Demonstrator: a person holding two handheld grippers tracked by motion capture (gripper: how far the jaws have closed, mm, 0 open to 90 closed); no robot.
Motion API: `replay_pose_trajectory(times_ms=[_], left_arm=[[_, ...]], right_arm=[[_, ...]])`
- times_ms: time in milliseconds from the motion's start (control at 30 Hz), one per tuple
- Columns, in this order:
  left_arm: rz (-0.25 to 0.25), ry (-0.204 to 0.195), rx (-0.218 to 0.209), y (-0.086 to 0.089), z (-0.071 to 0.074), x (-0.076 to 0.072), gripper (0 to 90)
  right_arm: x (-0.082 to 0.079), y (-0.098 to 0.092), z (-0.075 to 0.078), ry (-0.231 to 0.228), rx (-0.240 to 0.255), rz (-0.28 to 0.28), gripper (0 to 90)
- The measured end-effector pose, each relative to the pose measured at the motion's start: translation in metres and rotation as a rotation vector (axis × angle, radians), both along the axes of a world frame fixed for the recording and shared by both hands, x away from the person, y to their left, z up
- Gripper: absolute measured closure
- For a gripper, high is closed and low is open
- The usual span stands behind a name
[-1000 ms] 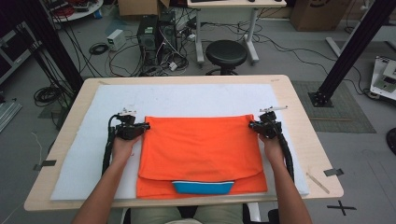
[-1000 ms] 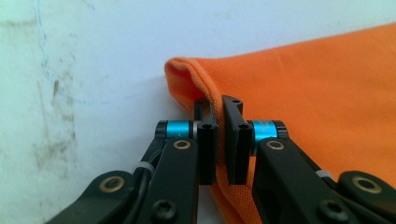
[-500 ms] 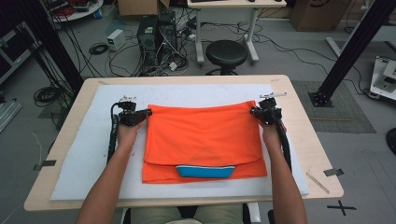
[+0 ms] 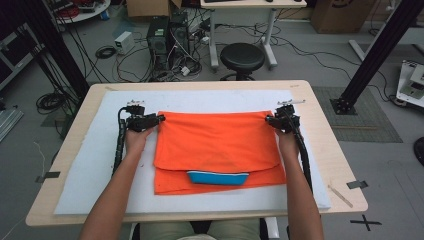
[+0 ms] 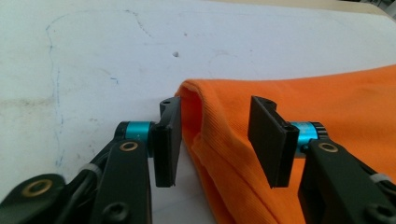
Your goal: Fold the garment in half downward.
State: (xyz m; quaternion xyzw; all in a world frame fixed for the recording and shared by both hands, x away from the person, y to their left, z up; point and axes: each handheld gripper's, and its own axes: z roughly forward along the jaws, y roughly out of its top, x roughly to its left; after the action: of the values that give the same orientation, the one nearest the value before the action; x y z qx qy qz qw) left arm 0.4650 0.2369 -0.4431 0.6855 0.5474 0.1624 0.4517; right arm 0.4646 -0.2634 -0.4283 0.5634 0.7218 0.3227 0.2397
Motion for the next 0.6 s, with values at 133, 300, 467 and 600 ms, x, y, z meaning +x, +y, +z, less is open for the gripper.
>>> replay_pose_trajectory(times_ms=[133,300,467,600], left_arm=[[-0.005,-0.001,0.014,0.000,0.002,-0.016,48.9],[0.000,0.019,0.011,0.004,-0.002,-0.039,47.0],[-0.037,0.049,0.020,0.001,-0.004,-0.062,46.5],[-0.072,0.076,0.057,-0.006,-0.004,-0.082,46.6]], right_arm=[[-0.014,-0.013,0.008,-0.032,0.028,-0.017,57.7],[-0.025,-0.023,0.009,-0.027,0.056,-0.017,57.6],[-0.039,-0.023,0.005,0.012,0.058,0.022,52.4],[-0.053,-0.019,0.001,0.022,0.047,0.048,50.2]])
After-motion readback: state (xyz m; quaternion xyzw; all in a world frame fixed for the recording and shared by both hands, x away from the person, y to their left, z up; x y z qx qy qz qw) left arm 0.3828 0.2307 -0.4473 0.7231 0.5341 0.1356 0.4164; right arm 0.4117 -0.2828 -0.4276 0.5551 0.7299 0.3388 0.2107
